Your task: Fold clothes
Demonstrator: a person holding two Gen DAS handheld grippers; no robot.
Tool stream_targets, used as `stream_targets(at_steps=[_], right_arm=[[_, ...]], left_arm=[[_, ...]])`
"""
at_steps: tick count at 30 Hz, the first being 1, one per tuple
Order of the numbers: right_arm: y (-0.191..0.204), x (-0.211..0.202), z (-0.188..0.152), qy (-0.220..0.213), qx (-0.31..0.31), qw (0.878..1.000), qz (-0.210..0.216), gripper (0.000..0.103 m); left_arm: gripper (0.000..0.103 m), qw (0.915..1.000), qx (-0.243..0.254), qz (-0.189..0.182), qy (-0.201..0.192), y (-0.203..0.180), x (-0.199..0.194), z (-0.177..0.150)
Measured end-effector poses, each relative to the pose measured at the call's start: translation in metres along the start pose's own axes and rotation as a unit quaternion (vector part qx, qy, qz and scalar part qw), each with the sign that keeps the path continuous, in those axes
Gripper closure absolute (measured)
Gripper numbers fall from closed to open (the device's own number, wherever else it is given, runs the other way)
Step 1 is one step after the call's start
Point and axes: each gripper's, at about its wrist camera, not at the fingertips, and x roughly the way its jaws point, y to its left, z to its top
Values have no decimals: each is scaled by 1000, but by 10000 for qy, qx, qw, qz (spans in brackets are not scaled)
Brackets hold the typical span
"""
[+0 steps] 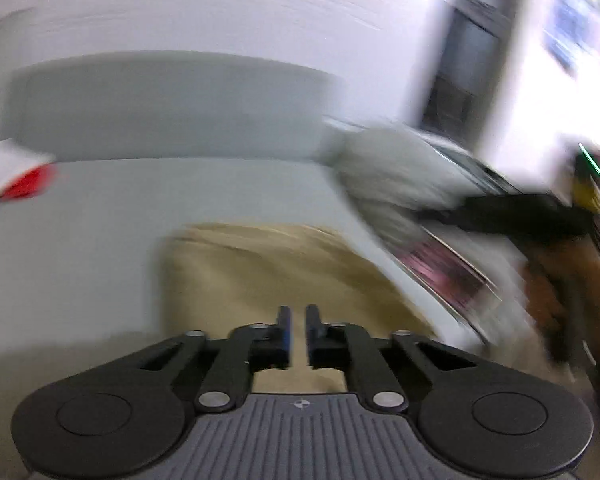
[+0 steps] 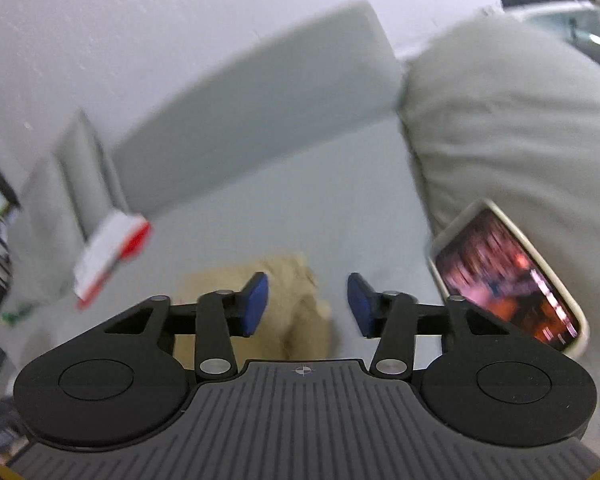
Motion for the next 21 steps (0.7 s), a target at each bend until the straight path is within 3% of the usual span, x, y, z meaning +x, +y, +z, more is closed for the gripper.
stream_targets(at_steps=[1,2,4,8,11,12,13,16,17,19,21], right_arm=[[6,6,1,-4,-85,9999,102,89],[12,14,2,48,-155,9997,178,90],[18,35,3,255,-196,9989,351,90],[20,83,-2,968,-7,9859,1365,90],[18,119,-8,1470,230,9696,1941,90],[14,129,-11,1463,224,9717,1843,92],[7,138,-14,1339,181,9786,1550,103],[-22,157,-14,917,407,9915,834,103],[-28,158,-10,722,515,9951,443,103],[-30,149,4,294,465,9958,-737,100],[-36,131,14,187,536,9932,-1012,98]], left_arm=[[103,9989,393,-100,242,-13,11,-6],[103,9966,677,-136,438,-23,21,-15],[103,9957,760,-166,506,-27,26,-29],[101,9974,151,-378,588,-10,34,-30],[100,9971,92,-452,600,-6,38,-28],[100,9971,81,-462,604,-6,39,-27],[99,9970,79,-468,609,-6,40,-27],[96,9967,68,-481,654,-4,41,-25],[96,9965,56,-490,669,-3,41,-24],[96,9962,45,-507,702,-1,39,-21],[97,9963,-3,-517,690,0,31,-15]])
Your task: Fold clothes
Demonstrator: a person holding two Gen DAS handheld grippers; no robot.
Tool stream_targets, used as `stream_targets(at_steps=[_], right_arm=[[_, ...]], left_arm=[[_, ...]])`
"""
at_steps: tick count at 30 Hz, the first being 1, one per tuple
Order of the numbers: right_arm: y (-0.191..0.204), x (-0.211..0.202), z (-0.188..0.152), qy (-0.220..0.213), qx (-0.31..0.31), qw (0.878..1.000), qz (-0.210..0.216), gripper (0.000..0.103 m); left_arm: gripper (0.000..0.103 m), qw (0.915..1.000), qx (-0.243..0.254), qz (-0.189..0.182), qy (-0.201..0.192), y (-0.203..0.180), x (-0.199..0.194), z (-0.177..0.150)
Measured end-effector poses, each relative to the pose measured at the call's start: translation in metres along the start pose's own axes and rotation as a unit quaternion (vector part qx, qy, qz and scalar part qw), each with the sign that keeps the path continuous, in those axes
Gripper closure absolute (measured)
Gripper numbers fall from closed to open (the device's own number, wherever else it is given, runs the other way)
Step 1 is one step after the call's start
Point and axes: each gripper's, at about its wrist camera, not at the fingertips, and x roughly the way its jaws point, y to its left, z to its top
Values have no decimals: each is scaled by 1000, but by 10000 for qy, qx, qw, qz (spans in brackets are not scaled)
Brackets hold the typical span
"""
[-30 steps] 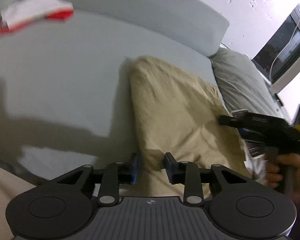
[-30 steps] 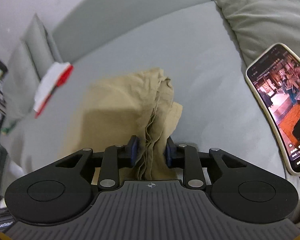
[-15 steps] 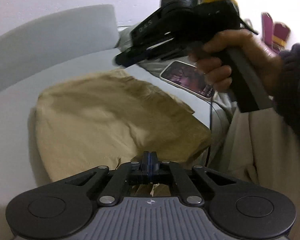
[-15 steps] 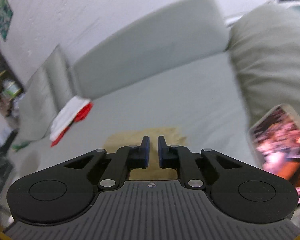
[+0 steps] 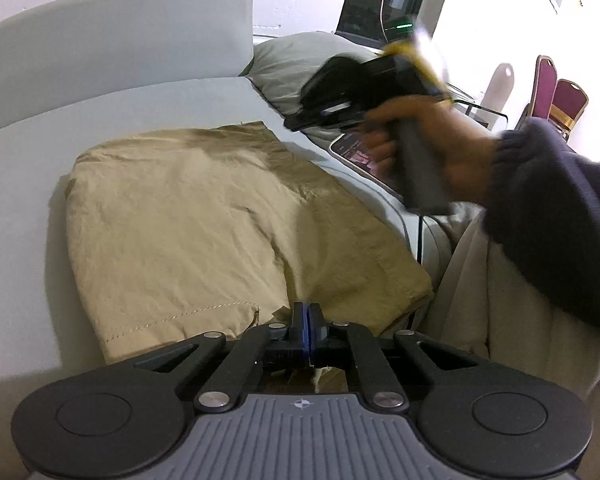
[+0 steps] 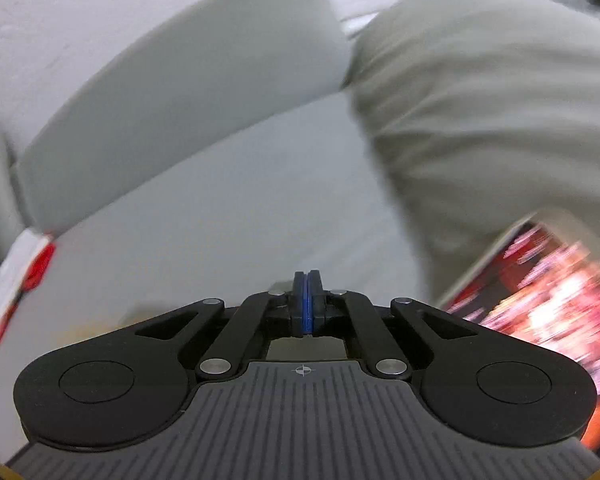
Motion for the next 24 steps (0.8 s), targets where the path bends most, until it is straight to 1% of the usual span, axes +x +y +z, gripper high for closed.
stream_targets(at_steps=[1,2,3,4,5,6,8,9,10,12,13,14,15,16,17,18,19,22,23,24], right_arm=[[-6,-12,3,152,226,9993,265,93],[-10,-26,4,272,335,9979,474,93],[-9,-41,2,348,285,9971,607,88],[-8,-57,-1,416,207,9964,706,64],[-8,-73,-6,473,89,9960,757,46],[-7,-90,-12,529,-14,9955,781,24],[-9,-117,-28,608,-119,9943,871,24],[-11,-123,-35,690,-103,9928,971,24],[-16,-127,-42,800,-42,9910,1069,24],[-25,-131,-56,1022,65,9869,1247,28],[-27,-124,-61,1142,89,9848,1306,32],[-30,-118,-67,1262,113,9825,1365,35],[-32,-110,-71,1394,143,9800,1416,36],[-34,-102,-74,1478,226,9777,1475,38],[-38,-96,-75,1472,369,9760,1562,39],[-42,-90,-76,1476,532,9736,1657,39],[-45,-85,-76,1497,689,9705,1759,39],[-42,-66,-78,1529,813,9640,2020,44],[-39,-60,-79,1487,784,9640,2061,51],[-34,-53,-80,1377,681,9668,2042,62]], left_arm=[[96,10000,-45,-10,-51,-1,-9,3],[91,9998,-92,-14,-187,-2,-16,8],[84,9990,-200,26,-397,0,-27,10],[63,9975,-328,81,-622,3,-40,11],[53,9953,-457,135,-847,7,-53,12],[51,9923,-585,190,-1071,10,-66,14],[33,9856,-991,394,-1312,27,-79,13],[31,9815,-1212,537,-1383,38,-81,11],[32,9781,-1459,677,-1320,49,-76,11],[35,9696,-1969,953,-1099,71,-61,10],[35,9641,-2269,993,-959,82,-52,9],[37,9575,-2582,997,-807,92,-41,8],[38,9525,-2834,890,-675,101,-31,8],[43,9479,-3053,728,-547,109,-20,10],[47,9444,-3206,547,-477,114,-11,10],[47,9410,-3336,362,-428,119,-2,10],[46,9397,-3381,271,-440,119,5,12],[43,9445,-3243,257,-460,119,19,19],[44,9459,-3200,262,-465,119,24,21],[45,9474,-3156,266,-471,120,29,23]])
